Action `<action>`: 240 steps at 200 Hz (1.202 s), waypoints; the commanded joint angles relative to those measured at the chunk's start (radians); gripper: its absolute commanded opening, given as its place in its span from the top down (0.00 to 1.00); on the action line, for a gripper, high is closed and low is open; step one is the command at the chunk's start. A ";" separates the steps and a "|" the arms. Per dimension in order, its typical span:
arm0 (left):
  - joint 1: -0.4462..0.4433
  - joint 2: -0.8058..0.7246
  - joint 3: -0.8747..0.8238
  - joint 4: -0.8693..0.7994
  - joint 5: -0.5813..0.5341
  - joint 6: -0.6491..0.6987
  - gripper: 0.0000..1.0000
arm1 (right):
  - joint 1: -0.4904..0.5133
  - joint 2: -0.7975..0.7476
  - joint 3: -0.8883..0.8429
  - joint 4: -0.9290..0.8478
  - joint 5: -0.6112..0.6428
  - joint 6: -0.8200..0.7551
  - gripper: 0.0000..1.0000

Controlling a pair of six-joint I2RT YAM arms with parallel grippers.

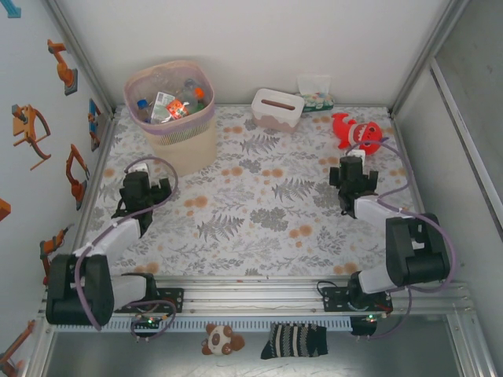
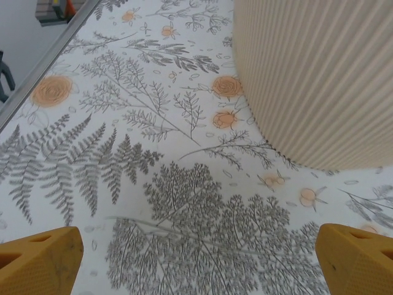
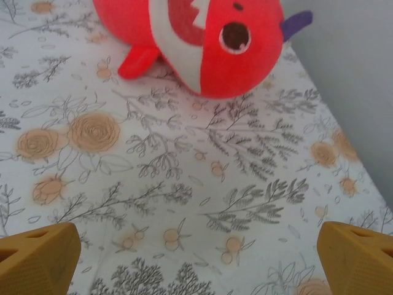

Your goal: Put the plastic bottles in the bin

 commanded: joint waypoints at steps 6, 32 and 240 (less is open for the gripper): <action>0.024 0.097 -0.056 0.403 0.028 0.095 0.04 | -0.056 0.010 -0.099 0.287 -0.031 -0.032 0.03; 0.086 0.185 -0.035 0.446 0.132 0.058 0.04 | -0.073 0.039 -0.161 0.410 -0.089 -0.037 0.03; 0.092 0.313 -0.050 0.573 0.285 0.111 0.04 | -0.170 0.086 -0.220 0.535 -0.375 -0.018 0.01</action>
